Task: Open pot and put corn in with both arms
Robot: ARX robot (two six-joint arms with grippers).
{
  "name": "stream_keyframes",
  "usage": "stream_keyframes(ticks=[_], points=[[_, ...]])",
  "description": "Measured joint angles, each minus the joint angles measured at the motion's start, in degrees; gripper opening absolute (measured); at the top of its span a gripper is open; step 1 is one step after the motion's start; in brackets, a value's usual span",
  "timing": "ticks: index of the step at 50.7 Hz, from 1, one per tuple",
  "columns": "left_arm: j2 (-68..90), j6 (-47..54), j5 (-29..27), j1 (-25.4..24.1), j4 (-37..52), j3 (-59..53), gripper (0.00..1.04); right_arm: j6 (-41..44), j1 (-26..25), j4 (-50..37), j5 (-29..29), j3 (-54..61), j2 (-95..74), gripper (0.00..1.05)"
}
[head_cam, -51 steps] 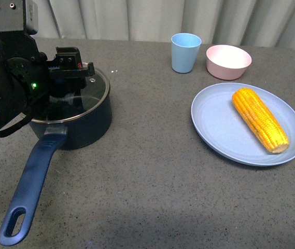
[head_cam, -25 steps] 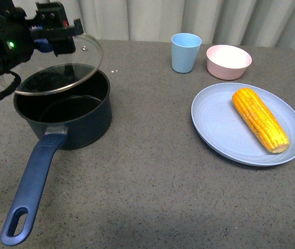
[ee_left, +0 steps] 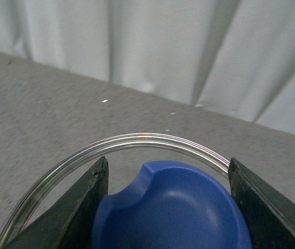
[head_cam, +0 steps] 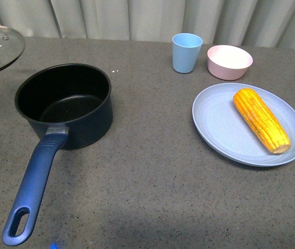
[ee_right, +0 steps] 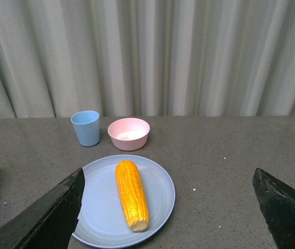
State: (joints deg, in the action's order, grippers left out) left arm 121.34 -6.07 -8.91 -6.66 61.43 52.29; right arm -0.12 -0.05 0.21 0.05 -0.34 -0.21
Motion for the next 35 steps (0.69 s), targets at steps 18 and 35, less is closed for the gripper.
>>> stream_keyframes(ticks=[18, 35], points=[[8.5, -4.5, -4.7, -2.9, -0.6, 1.0, 0.62, 0.0, 0.0, 0.0, 0.0, 0.0, 0.0, 0.95], [15.3, -6.6, -8.6, -3.1, -1.0, 2.6, 0.62, 0.0, 0.0, 0.0, 0.0, 0.0, 0.0, 0.95]])
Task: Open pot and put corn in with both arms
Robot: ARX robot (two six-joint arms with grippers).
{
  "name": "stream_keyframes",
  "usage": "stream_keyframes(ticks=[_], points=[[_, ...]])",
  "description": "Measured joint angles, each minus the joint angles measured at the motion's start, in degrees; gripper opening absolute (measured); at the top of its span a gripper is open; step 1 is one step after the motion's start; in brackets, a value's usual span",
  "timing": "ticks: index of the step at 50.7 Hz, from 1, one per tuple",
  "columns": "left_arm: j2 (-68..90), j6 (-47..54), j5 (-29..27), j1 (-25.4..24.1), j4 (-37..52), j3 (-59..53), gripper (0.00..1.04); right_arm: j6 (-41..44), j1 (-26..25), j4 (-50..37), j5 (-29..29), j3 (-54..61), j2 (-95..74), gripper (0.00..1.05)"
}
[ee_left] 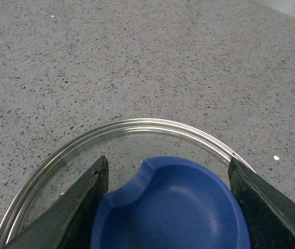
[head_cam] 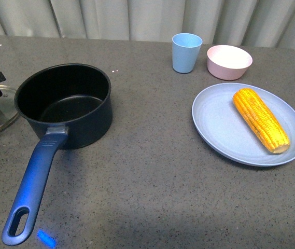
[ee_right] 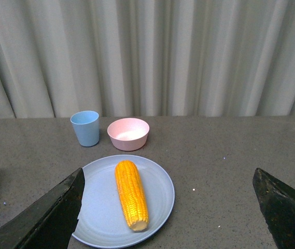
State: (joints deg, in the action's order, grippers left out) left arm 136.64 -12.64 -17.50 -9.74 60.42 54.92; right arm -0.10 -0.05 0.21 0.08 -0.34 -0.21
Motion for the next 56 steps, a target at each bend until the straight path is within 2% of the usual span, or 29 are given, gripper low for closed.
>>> stream_keyframes(ticks=[14, 20, 25, 34, 49, 56], points=[[0.7, -0.9, -0.9, 0.0, -1.3, 1.3, 0.63, 0.0, 0.0, 0.0, 0.0, 0.0, 0.0, 0.95], [-2.7, -1.1, -0.9, 0.0, -1.3, -1.4, 0.88, 0.0, 0.0, 0.0, 0.0, 0.0, 0.0, 0.95], [-6.4, -1.1, -0.9, 0.3, -1.7, -3.3, 1.0, 0.0, 0.0, 0.0, 0.0, 0.0, 0.0, 0.95], [-21.9, 1.1, -1.5, 2.9, -4.7, -9.7, 0.98, 0.0, 0.0, 0.0, 0.0, 0.0, 0.0, 0.95], [-42.8, 1.9, 0.7, 6.8, -5.9, -23.5, 0.98, 0.0, 0.0, 0.0, 0.0, 0.0, 0.0, 0.95], [-56.7, 1.7, 2.3, 7.2, -10.5, -32.2, 0.98, 0.0, 0.0, 0.0, 0.0, 0.0, 0.0, 0.95]])
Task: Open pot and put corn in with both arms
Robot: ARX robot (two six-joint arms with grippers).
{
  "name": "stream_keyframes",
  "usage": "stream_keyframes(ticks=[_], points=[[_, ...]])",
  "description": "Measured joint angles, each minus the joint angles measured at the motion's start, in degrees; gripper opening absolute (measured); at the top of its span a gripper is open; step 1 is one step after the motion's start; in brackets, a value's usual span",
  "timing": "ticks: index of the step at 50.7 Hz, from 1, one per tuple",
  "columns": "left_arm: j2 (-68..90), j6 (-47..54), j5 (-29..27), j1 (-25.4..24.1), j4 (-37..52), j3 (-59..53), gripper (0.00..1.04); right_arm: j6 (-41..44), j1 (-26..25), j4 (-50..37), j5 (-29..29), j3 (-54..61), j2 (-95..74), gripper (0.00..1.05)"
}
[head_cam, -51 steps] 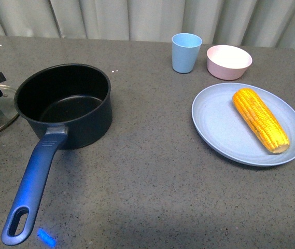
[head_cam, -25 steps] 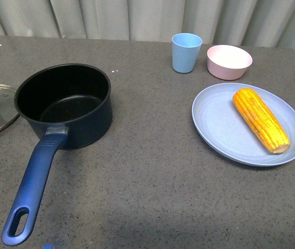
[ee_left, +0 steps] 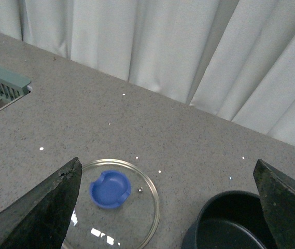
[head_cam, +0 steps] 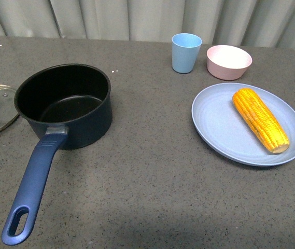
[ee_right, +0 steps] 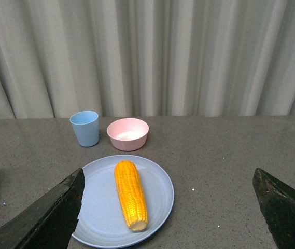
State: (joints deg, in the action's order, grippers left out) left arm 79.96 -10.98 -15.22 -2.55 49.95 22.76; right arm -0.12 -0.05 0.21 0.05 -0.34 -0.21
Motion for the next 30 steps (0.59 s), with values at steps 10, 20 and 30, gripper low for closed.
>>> stream_keyframes(ticks=[10, 20, 30], points=[[-11.5, -1.2, 1.9, 0.7, -6.3, -6.8, 0.98, 0.0, 0.0, 0.0, 0.0, 0.0, 0.0, 0.95], [-18.1, -2.2, 2.9, 0.6, -10.7, -8.6, 0.98, 0.0, 0.0, 0.0, 0.0, 0.0, 0.0, 0.95], [-19.1, 7.0, 16.3, 0.2, 0.9, -13.9, 0.71, 0.0, 0.0, 0.0, 0.0, 0.0, 0.0, 0.95]])
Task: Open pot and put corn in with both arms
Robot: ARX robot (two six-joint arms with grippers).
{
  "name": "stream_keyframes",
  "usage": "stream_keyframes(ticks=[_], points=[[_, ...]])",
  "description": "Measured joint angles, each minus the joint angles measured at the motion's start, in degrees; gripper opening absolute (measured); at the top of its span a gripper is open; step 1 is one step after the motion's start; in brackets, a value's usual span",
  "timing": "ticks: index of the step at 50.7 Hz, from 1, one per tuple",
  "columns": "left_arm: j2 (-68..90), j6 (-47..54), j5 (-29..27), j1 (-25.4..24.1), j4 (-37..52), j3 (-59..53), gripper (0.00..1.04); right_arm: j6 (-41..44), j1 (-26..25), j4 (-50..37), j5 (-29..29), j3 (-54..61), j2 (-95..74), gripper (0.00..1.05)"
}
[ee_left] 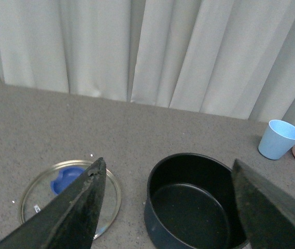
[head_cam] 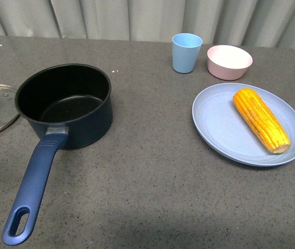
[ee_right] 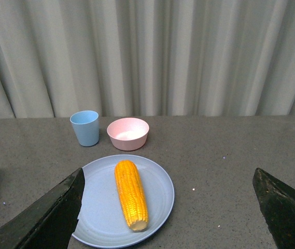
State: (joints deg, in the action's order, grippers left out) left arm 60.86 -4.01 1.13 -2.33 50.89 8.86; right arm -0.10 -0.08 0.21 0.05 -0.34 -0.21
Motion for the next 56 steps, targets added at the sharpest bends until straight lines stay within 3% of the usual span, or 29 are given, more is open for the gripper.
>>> stream_keyframes(ticks=[7, 18, 56], points=[[-5.9, 2.8, -1.0, 2.2, -1.6, -3.6, 0.39, 0.0, 0.0, 0.0, 0.0, 0.0, 0.0, 0.95], [-11.0, 3.3, -1.1, 2.2, -3.9, -7.1, 0.05, 0.0, 0.0, 0.0, 0.0, 0.0, 0.0, 0.95], [-37.8, 3.6, -1.1, 2.3, -27.8, -7.8, 0.04, 0.0, 0.0, 0.0, 0.0, 0.0, 0.0, 0.95]])
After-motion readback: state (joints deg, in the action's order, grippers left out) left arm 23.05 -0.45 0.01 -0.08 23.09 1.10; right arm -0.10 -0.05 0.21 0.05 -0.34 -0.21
